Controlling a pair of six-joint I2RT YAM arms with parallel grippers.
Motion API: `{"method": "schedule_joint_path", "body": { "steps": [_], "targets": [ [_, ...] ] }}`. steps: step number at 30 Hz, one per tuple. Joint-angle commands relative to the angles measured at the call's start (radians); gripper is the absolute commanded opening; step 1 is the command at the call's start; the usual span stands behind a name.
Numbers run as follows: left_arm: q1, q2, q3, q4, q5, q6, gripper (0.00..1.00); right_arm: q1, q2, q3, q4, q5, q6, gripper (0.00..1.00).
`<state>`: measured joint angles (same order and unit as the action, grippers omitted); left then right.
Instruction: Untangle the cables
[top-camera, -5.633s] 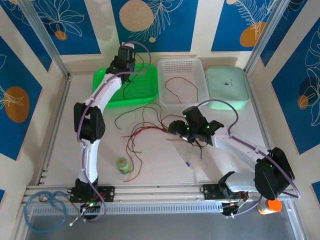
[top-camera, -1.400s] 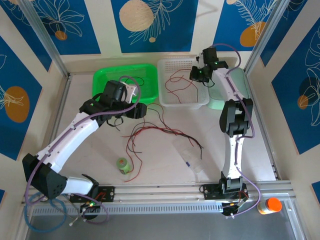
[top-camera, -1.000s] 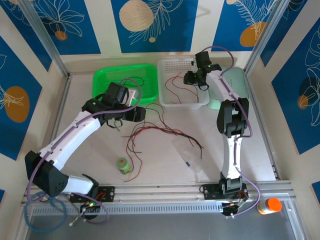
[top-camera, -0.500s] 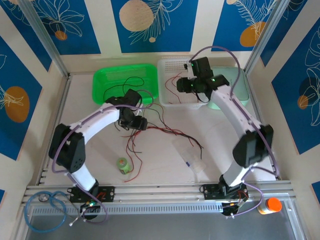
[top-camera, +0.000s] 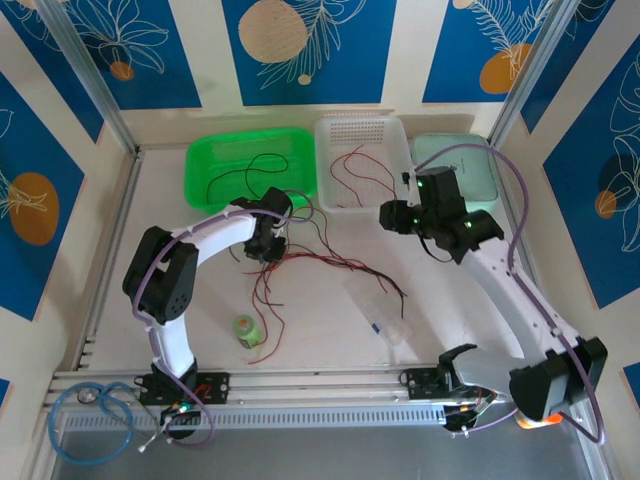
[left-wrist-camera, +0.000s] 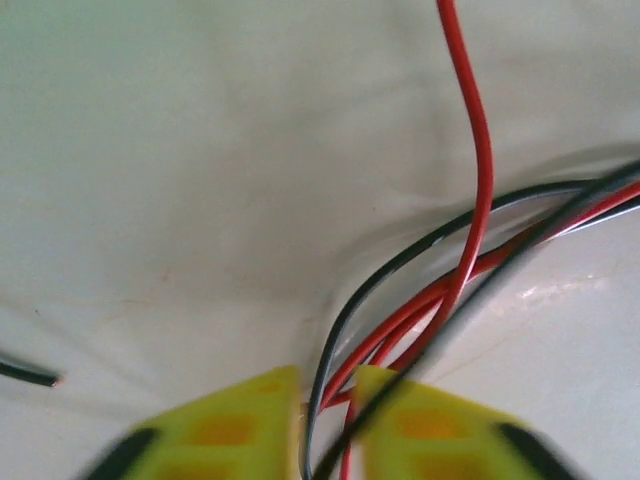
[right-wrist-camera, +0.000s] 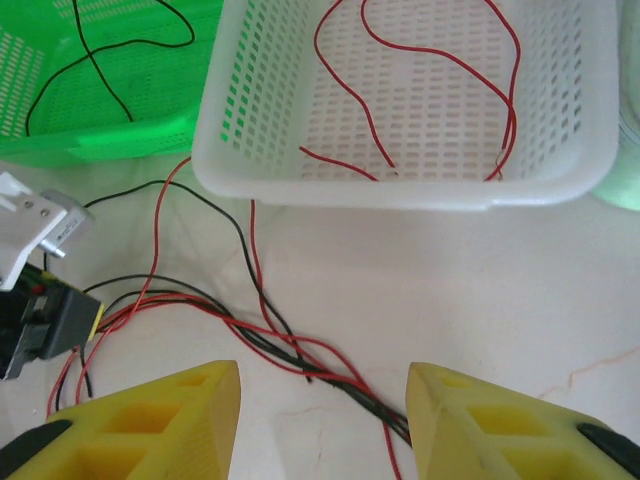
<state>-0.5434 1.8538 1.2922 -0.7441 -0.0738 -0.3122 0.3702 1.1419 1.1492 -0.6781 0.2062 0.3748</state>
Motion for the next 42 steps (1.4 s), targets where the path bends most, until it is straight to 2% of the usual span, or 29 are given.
{"method": "schedule_joint_path", "body": {
  "steps": [1,6,13,16,20,23,25,30,36,39,42],
  "targets": [
    [0.005,-0.017,0.036,0.013,-0.027,0.01,0.0,0.001,-0.066,-0.044,-0.012,-0.015,0.064,0.48],
    [-0.005,-0.106,0.077,-0.013,-0.008,0.011,0.0,0.02,-0.074,-0.087,-0.007,-0.077,0.082,0.48],
    [-0.054,-0.221,0.23,-0.132,0.023,0.054,0.0,0.106,0.008,-0.137,0.09,-0.204,0.03,0.5],
    [-0.065,-0.244,0.281,-0.174,0.035,0.065,0.0,0.168,0.037,-0.159,0.176,-0.247,-0.044,0.5],
    [-0.077,-0.258,0.323,-0.201,0.051,0.073,0.0,0.257,0.092,-0.208,0.362,-0.256,-0.244,0.5],
    [-0.087,-0.265,0.344,-0.21,0.057,0.074,0.0,0.273,0.165,-0.251,0.534,-0.253,-0.376,0.49],
    [-0.093,-0.271,0.366,-0.221,0.054,0.076,0.0,0.254,0.231,-0.24,0.601,-0.264,-0.395,0.47],
    [-0.11,-0.292,0.437,-0.261,0.048,0.076,0.0,0.197,0.387,-0.087,0.55,-0.292,-0.172,0.43],
    [-0.125,-0.311,0.491,-0.282,0.054,0.072,0.0,0.286,0.444,-0.044,0.531,-0.169,0.118,0.47],
    [-0.128,-0.311,0.505,-0.283,0.058,0.074,0.0,0.291,0.436,-0.025,0.436,-0.088,0.393,0.51],
    [-0.132,-0.308,0.514,-0.279,0.057,0.075,0.0,0.317,0.383,-0.069,0.457,-0.076,0.614,0.59]
  ]
}}
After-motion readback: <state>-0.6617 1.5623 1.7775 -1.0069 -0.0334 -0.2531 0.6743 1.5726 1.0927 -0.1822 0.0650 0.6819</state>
